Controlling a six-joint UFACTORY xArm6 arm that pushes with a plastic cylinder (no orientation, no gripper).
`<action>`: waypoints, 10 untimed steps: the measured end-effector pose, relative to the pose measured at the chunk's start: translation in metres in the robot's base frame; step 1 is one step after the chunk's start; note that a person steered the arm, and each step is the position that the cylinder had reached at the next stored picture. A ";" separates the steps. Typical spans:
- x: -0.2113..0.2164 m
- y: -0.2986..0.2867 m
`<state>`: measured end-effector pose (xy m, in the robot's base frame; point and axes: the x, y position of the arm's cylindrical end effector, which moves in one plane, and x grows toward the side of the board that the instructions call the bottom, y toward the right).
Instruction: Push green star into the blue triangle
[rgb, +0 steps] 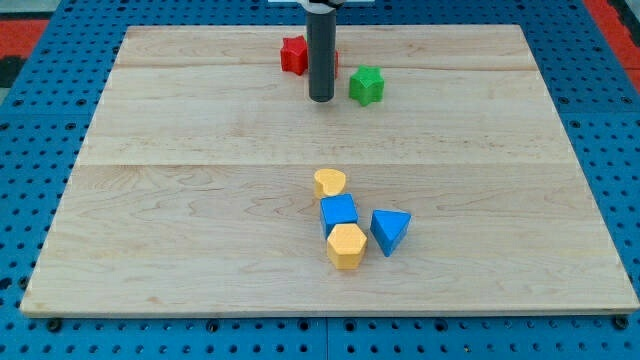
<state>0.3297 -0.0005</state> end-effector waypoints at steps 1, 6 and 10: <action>-0.021 0.013; -0.022 0.087; 0.038 0.108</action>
<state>0.3675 0.1079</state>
